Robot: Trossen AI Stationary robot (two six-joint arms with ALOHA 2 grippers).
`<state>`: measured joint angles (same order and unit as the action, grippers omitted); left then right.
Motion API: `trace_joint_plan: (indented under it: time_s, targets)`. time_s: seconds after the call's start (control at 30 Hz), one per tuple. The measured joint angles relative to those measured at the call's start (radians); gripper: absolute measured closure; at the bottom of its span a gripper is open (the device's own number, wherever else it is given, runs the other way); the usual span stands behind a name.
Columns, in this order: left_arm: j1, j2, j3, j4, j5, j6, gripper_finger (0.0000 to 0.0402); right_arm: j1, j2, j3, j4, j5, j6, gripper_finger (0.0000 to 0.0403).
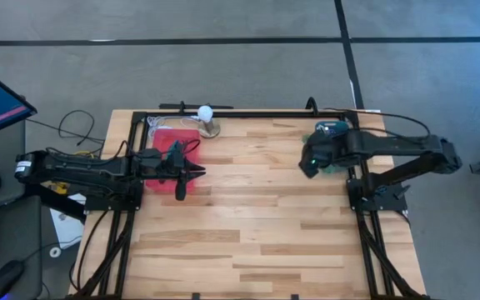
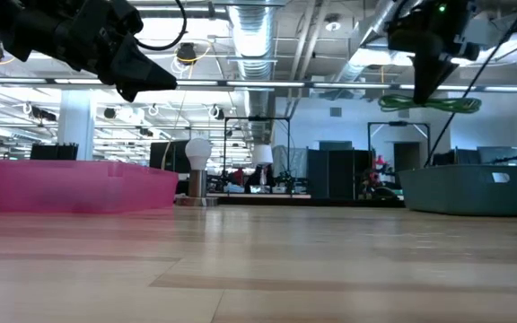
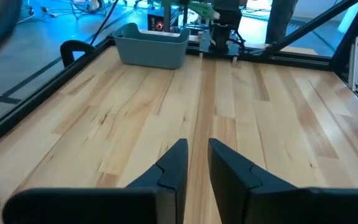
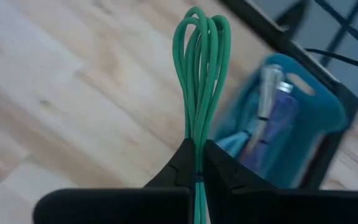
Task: Pick & Place USB Port
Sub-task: Put the green charger cable into the blue bin
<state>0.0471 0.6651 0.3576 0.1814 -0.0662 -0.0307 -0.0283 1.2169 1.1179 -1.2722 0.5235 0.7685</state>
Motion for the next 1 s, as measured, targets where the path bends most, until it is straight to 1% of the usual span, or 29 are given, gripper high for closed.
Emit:
trace_joint_plan:
  time_s: [0.1,0.17,0.4,0.5,0.6,0.73,0.83,1.0]
  targets:
    - [0.000,0.000,0.000,0.000,0.000,0.000,0.0340,-0.072,-0.036,-0.001,-0.045,0.021,0.000,0.0403]
    - [0.000,0.000,0.000,0.000,0.000,0.000,0.0340,-0.125,-0.062,-0.019,-0.044,0.032,0.000,0.0403]
    - [0.000,0.000,0.000,0.000,0.000,0.000,0.0340,-0.330,-0.153,-0.178,-0.023,0.024,-0.016,0.0403]
    - [0.000,0.000,0.000,0.000,0.000,0.000,0.0340,-0.409,-0.189,-0.239,0.002,0.012,-0.020,0.0403]
    - [0.000,0.000,0.000,0.000,0.000,0.000,0.0340,-0.475,-0.220,-0.295,0.088,-0.018,-0.067,0.0403]
    - [0.000,0.000,0.000,0.003,0.000,0.000,0.0340,-0.556,-0.230,-0.357,0.242,-0.065,-0.148,0.0403]
    - [0.000,0.000,0.000,0.003,0.000,0.000,0.0340,-0.622,-0.215,-0.382,0.292,-0.089,-0.176,0.0403]
    - [0.000,0.000,0.000,0.003,0.000,0.000,0.0340,-0.714,-0.170,-0.415,0.295,-0.100,-0.193,0.0403]
